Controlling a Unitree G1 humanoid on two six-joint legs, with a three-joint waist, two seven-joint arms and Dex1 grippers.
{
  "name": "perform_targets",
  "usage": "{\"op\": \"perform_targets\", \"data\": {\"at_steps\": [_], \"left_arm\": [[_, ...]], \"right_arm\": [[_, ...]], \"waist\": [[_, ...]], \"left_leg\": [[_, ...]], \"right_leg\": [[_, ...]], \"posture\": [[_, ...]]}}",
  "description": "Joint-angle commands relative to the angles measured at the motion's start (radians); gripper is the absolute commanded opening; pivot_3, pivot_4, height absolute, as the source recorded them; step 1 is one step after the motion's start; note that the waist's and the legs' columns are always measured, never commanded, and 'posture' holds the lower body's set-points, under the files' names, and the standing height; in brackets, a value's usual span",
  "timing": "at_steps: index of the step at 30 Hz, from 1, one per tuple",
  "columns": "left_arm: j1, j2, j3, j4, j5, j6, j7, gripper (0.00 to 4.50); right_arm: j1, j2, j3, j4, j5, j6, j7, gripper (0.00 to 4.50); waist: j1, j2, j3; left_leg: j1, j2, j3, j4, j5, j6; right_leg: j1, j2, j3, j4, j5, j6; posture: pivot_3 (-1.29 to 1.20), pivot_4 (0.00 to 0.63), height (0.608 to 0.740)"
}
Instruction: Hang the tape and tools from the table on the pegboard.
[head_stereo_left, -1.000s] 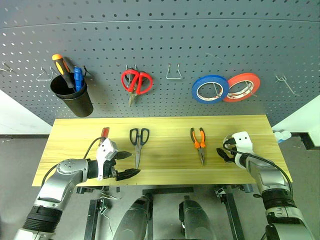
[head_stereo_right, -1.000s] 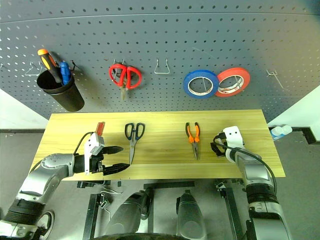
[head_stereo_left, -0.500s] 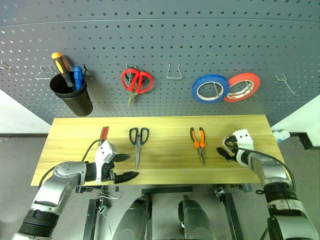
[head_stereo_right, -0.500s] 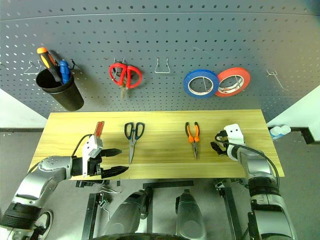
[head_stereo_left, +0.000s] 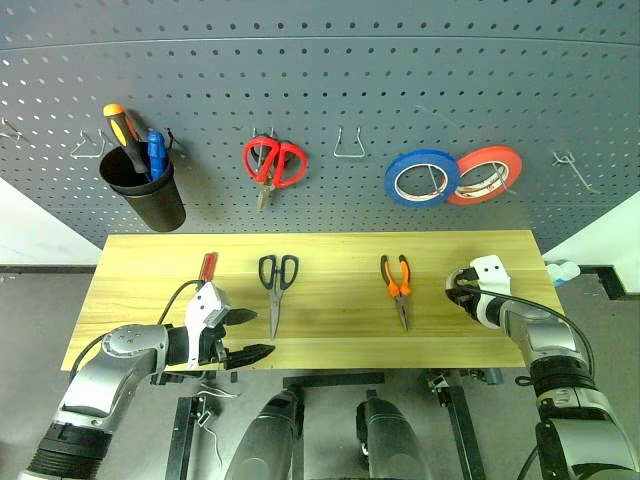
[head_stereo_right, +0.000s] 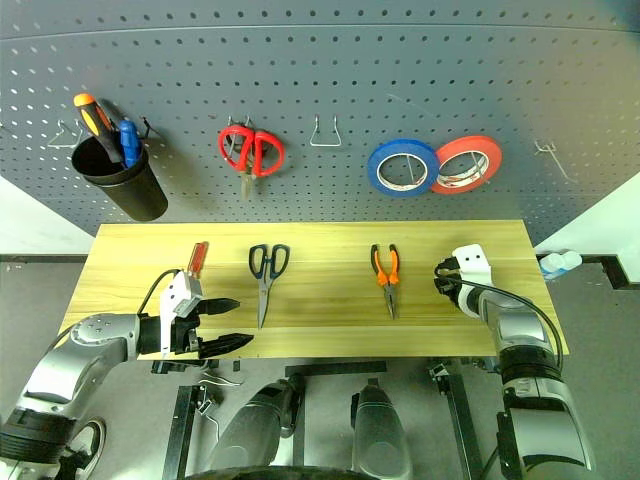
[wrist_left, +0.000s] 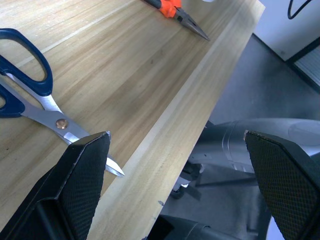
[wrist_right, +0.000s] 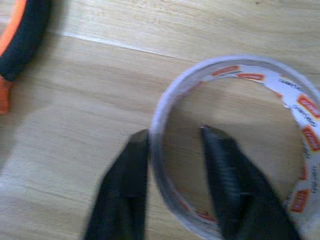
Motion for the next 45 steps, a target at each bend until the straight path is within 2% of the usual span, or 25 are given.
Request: {"op": "perform_targets", "data": {"at_steps": [1, 2, 11, 15, 21, 24, 32, 36, 45], "left_arm": [[0.003, 0.009, 0.018, -0.027, -0.018, 0.003, 0.001, 4.50], [0.001, 0.009, 0.018, -0.025, -0.017, 0.003, 0.001, 4.50], [-0.031, 0.000, 0.006, 0.010, -0.006, -0.011, -0.003, 4.50], [-0.051, -0.011, -0.001, 0.028, -0.002, -0.020, -0.002, 4.50], [-0.096, -0.039, -0.018, 0.075, 0.011, -0.047, -0.004, 4.50], [-0.120, -0.052, -0.025, 0.096, 0.015, -0.059, -0.007, 4.50], [-0.152, -0.072, -0.037, 0.145, 0.028, -0.092, -0.021, 4.50], [-0.173, -0.085, -0.047, 0.177, 0.035, -0.114, -0.024, 4.50], [-0.211, -0.107, -0.058, 0.244, 0.054, -0.158, -0.039, 4.50]], "right_arm": [[0.034, 0.000, 0.011, 0.030, -0.012, 0.015, -0.005, 0.17], [0.035, 0.000, 0.011, 0.030, -0.012, 0.014, -0.006, 0.06], [0.066, -0.004, -0.001, -0.038, -0.004, 0.031, -0.016, 0.06], [0.148, -0.018, -0.034, -0.224, 0.024, 0.100, -0.024, 0.06], [0.304, -0.017, -0.081, -0.582, 0.074, 0.250, -0.051, 0.06], [0.370, -0.005, -0.116, -0.738, 0.103, 0.314, -0.079, 0.06], [0.486, 0.025, -0.194, -1.003, 0.143, 0.398, -0.158, 0.06], [0.525, 0.045, -0.236, -1.070, 0.141, 0.374, -0.191, 0.06], [0.636, 0.140, -0.310, -1.193, 0.138, 0.157, -0.239, 0.06]], "waist": [[0.001, 0.000, 0.000], [0.001, 0.000, 0.000], [0.001, 0.000, 0.000], [0.004, 0.001, 0.001], [-0.001, 0.003, 0.001], [-0.006, 0.003, 0.001], [-0.002, 0.003, 0.001], [-0.004, 0.004, 0.000], [-0.010, 0.005, -0.003]], "left_leg": [[0.000, 0.000, 0.000, 0.000, 0.000, 0.000], [0.000, 0.000, 0.000, 0.000, 0.000, 0.000], [0.000, 0.001, 0.000, -0.003, 0.000, 0.000], [-0.004, 0.002, -0.001, -0.003, 0.003, -0.005], [-0.016, 0.002, 0.000, -0.002, 0.004, -0.007], [-0.016, 0.002, 0.001, -0.001, 0.004, -0.008], [-0.015, 0.003, 0.001, 0.000, 0.005, -0.009], [-0.015, 0.003, 0.002, 0.001, 0.006, -0.009], [-0.014, 0.003, 0.004, 0.003, 0.006, -0.011]], "right_leg": [[0.000, 0.000, 0.000, 0.000, 0.000, 0.000], [0.000, 0.000, 0.000, -0.001, 0.000, 0.000], [0.001, 0.001, 0.000, -0.008, 0.002, -0.001], [0.000, 0.002, -0.002, -0.010, 0.002, 0.000], [-0.013, 0.002, -0.002, -0.008, 0.003, 0.001], [-0.014, 0.002, -0.002, -0.006, 0.003, 0.001], [-0.015, 0.003, -0.002, -0.003, 0.004, 0.000], [-0.015, 0.003, -0.002, -0.002, 0.004, 0.000], [-0.017, 0.003, -0.001, 0.005, 0.004, 0.000]], "posture": [[0.06, 0.325, 0.715], [0.06, 0.324, 0.715], [0.05, 0.311, 0.715], [0.03, 0.297, 0.715], [0.01, 0.273, 0.715], [0.00, 0.264, 0.715], [-0.03, 0.247, 0.715], [-0.04, 0.232, 0.715], [-0.06, 0.207, 0.715]]}}
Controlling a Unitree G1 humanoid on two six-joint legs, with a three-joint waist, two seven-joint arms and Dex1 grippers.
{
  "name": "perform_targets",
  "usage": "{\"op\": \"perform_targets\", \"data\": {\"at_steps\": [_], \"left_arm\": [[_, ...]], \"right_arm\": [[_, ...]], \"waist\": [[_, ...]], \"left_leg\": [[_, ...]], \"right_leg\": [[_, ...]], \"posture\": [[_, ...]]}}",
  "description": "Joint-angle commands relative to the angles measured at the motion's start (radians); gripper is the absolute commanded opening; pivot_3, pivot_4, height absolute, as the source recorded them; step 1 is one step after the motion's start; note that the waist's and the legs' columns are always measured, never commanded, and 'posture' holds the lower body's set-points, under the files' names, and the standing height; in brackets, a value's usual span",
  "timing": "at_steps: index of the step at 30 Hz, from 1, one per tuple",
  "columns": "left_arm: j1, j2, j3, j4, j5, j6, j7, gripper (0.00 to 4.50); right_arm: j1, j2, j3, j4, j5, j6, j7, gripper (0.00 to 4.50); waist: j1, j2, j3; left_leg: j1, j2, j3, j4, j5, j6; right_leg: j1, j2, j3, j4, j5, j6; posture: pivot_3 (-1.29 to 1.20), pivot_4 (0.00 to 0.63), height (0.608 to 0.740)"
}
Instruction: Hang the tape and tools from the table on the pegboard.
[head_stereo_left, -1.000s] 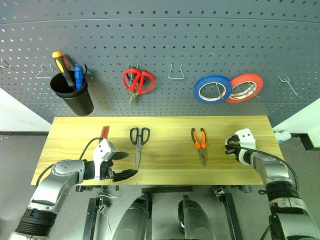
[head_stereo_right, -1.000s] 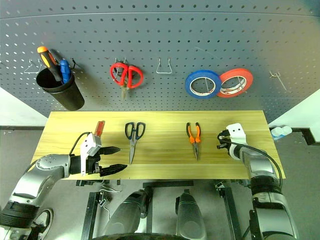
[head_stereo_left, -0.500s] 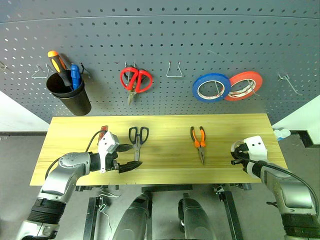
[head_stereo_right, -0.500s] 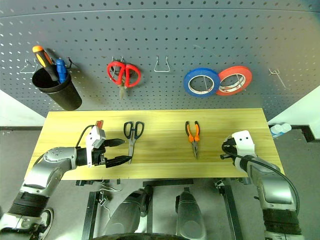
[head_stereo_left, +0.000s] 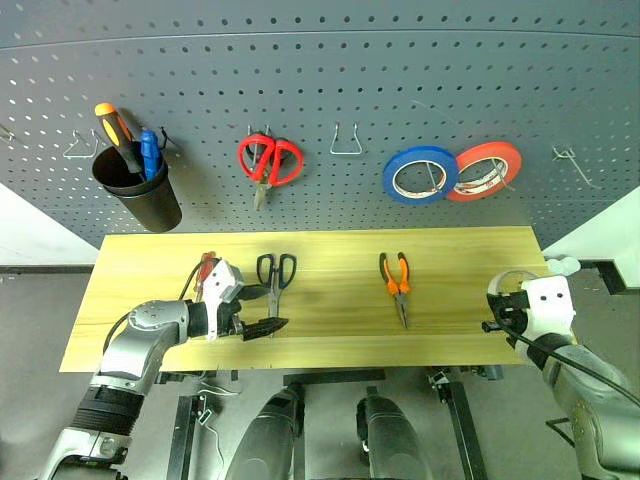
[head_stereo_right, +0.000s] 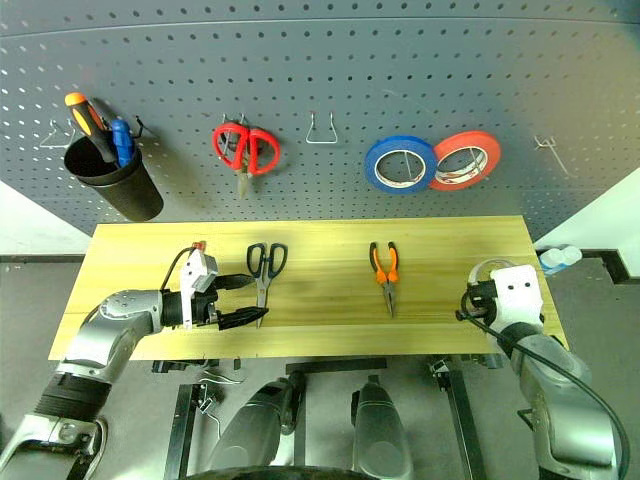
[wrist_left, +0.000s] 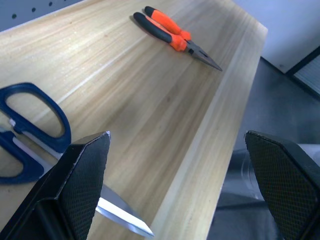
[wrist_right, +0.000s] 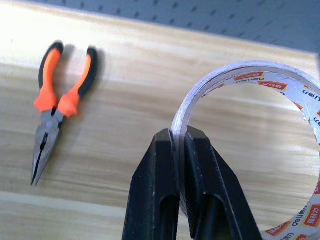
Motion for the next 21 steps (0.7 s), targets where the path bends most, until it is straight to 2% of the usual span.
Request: {"op": "perform_targets", "data": {"at_steps": [1, 9, 21], "left_arm": [[-0.006, -0.006, -0.005, 0.010, 0.007, -0.030, -0.017, 4.50], [-0.018, -0.014, -0.004, 0.036, 0.017, -0.046, -0.031, 4.50], [-0.034, -0.027, 0.004, 0.039, 0.019, -0.052, -0.032, 4.50]], "right_arm": [[0.032, 0.048, -0.066, -0.090, 0.008, -0.112, -0.041, 0.06], [0.028, 0.118, -0.173, -0.138, 0.042, -0.308, -0.098, 0.06], [-0.100, 0.071, -0.196, -0.010, 0.044, -0.416, -0.118, 0.06]], "waist": [[0.000, 0.001, -0.001], [-0.015, 0.002, -0.004], [-0.023, 0.004, -0.009]], "left_leg": [[0.000, 0.000, 0.000, 0.001, 0.000, 0.000], [0.000, 0.000, 0.000, 0.005, 0.000, 0.000], [0.002, 0.000, 0.001, 0.013, 0.000, 0.000]], "right_leg": [[0.000, 0.000, 0.000, 0.001, 0.000, 0.000], [0.001, 0.000, 0.000, 0.005, 0.000, 0.000], [0.000, 0.001, 0.001, 0.015, 0.000, 0.000]], "posture": [[-0.06, 0.208, 0.715], [-0.07, 0.210, 0.715], [-0.06, 0.211, 0.715]]}}
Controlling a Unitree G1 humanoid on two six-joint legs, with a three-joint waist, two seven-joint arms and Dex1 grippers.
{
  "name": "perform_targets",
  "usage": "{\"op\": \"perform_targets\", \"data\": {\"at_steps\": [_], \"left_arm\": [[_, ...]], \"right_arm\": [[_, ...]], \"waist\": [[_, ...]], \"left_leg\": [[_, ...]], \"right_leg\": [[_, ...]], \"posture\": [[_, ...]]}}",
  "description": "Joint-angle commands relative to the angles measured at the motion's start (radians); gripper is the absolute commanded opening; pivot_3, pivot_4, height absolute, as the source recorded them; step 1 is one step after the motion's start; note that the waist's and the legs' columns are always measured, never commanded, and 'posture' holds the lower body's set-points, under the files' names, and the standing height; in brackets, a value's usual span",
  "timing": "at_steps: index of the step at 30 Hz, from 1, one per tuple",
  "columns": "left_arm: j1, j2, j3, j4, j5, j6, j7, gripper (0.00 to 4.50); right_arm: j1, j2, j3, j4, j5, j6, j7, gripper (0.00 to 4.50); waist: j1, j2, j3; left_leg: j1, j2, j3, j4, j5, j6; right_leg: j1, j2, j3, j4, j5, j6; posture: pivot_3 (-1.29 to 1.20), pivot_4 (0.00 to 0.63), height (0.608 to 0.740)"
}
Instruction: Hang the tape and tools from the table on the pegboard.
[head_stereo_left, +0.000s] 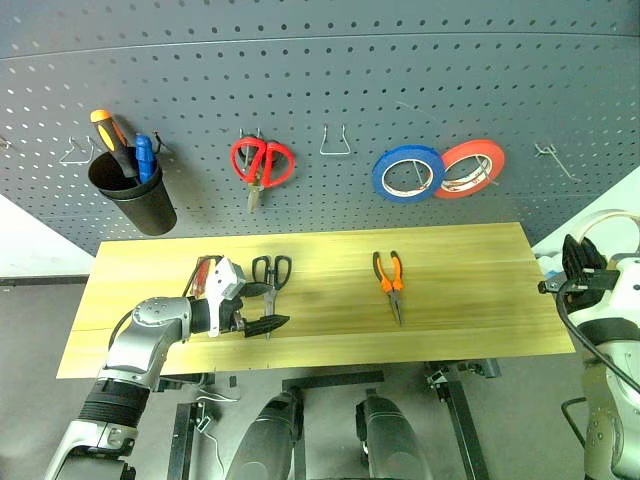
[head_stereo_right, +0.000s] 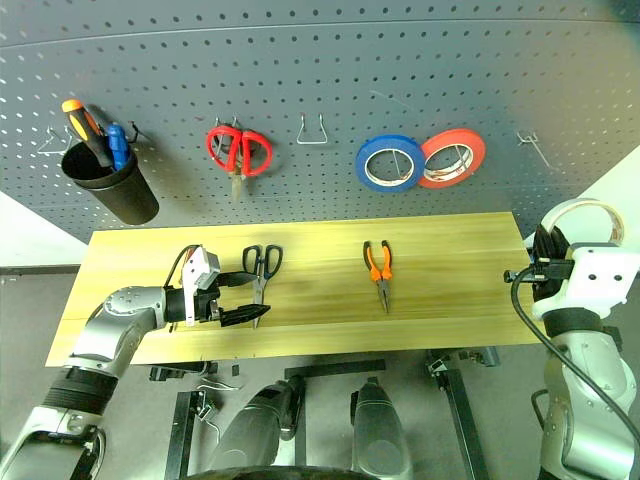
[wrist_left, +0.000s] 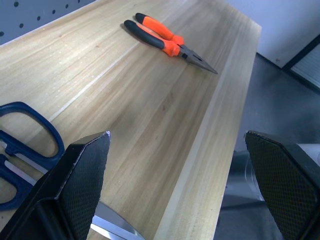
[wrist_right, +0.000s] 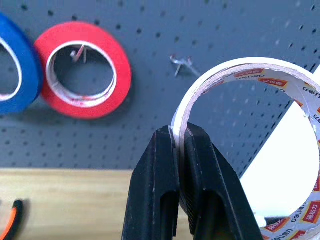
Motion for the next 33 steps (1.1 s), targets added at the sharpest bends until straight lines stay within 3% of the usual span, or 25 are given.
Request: {"op": "perform_targets", "data": {"at_steps": [1, 10, 18, 33], "left_arm": [[-0.011, -0.011, 0.010, -0.012, -0.009, -0.021, 0.001, 4.50], [-0.021, -0.081, 0.101, -0.087, -0.110, -0.086, 0.013, 4.50], [0.023, -0.106, 0.106, -0.219, -0.194, -0.105, -0.028, 4.50], [0.036, -0.127, 0.108, -0.244, -0.249, -0.137, -0.052, 4.50]], "right_arm": [[-0.031, -0.020, -0.012, 0.031, 0.006, -0.051, -0.001, 0.06], [-0.151, -0.068, 0.031, 0.212, -0.023, -0.134, 0.013, 0.06], [-0.233, -0.133, 0.035, 0.360, -0.034, -0.203, 0.032, 0.06], [-0.267, -0.160, 0.051, 0.386, -0.001, -0.229, 0.095, 0.06]], "waist": [[0.000, 0.000, 0.000], [0.000, 0.001, -0.001], [-0.001, 0.002, -0.002], [0.000, 0.004, -0.003]], "left_leg": [[0.000, 0.000, 0.000, 0.000, 0.000, 0.000], [0.001, 0.001, 0.001, 0.001, 0.001, -0.001], [0.001, 0.002, 0.003, 0.001, 0.001, -0.001], [0.001, 0.002, 0.003, 0.002, 0.001, -0.001]], "right_leg": [[0.000, 0.000, 0.000, 0.000, 0.000, 0.000], [0.000, 0.001, 0.001, 0.002, 0.000, -0.001], [0.000, 0.002, 0.001, 0.002, 0.001, -0.001], [0.000, 0.002, 0.001, 0.003, 0.001, -0.001]], "posture": [[-0.06, 0.211, 0.715], [-0.04, 0.208, 0.715], [-0.04, 0.203, 0.715], [-0.05, 0.194, 0.715]]}}
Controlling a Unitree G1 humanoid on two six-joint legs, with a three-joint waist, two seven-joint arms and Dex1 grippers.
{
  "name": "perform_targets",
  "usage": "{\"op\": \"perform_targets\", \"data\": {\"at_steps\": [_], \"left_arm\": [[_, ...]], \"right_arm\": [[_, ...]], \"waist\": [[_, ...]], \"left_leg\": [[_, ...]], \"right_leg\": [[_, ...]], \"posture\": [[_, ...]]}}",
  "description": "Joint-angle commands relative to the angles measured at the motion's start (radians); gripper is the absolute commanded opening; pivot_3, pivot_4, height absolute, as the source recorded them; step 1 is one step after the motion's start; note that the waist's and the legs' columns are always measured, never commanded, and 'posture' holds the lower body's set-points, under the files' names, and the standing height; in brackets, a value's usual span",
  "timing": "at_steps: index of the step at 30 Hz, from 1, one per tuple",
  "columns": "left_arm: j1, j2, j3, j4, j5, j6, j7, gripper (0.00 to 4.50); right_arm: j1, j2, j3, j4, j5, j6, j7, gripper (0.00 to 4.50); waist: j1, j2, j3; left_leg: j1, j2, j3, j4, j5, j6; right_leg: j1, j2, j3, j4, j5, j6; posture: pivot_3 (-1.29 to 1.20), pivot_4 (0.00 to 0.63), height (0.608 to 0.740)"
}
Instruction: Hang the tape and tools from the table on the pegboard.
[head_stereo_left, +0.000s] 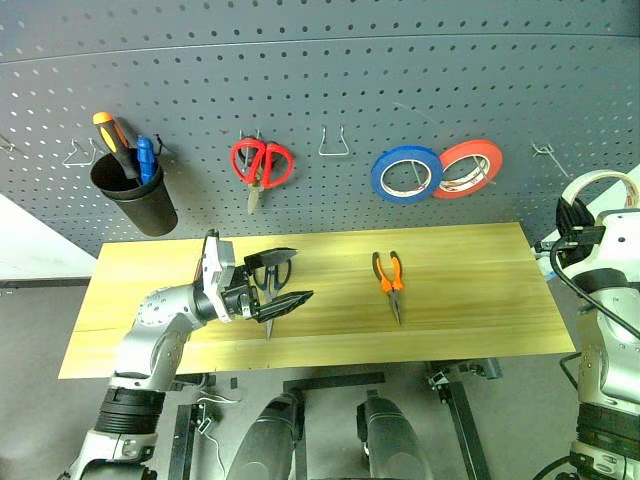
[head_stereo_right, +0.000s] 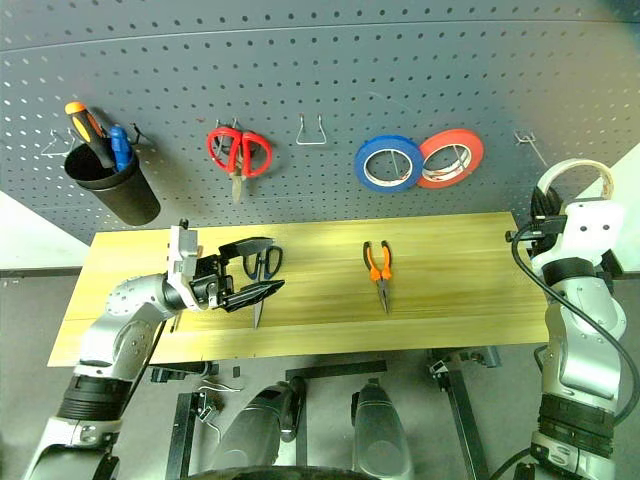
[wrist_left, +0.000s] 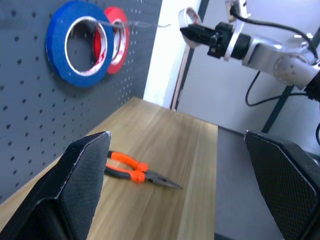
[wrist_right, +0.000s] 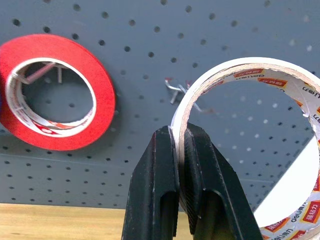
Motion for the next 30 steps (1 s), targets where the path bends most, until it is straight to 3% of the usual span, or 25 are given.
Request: {"op": "perform_targets", "data": {"at_steps": [1, 16, 30], "left_arm": [[0.007, 0.000, 0.017, -0.031, -0.024, -0.016, -0.007, 4.50], [0.011, -0.093, 0.062, 0.022, -0.082, -0.123, -0.013, 4.50], [0.009, -0.079, 0.060, 0.021, -0.080, -0.101, -0.008, 4.50]], "right_arm": [[0.002, -0.018, -0.007, -0.048, 0.024, -0.015, 0.013, 0.06], [-0.041, -0.038, 0.031, -0.220, 0.098, 0.097, 0.027, 0.06], [-0.093, -0.044, 0.038, -0.105, 0.085, 0.077, 0.033, 0.06]], "waist": [[0.000, 0.000, 0.000], [-0.001, 0.002, -0.007], [0.000, 0.002, -0.009]], "left_leg": [[0.000, 0.000, 0.000, 0.000, 0.000, 0.000], [0.000, 0.000, 0.000, 0.001, 0.000, 0.000], [0.000, 0.001, 0.000, 0.002, 0.000, 0.000]], "right_leg": [[0.000, 0.000, 0.000, 0.000, 0.000, 0.000], [0.000, 0.000, 0.000, 0.001, 0.001, 0.000], [0.001, 0.001, 0.000, 0.001, 0.001, 0.000]], "posture": [[-0.05, 0.193, 0.715], [-0.05, 0.194, 0.715], [-0.04, 0.205, 0.715]]}}
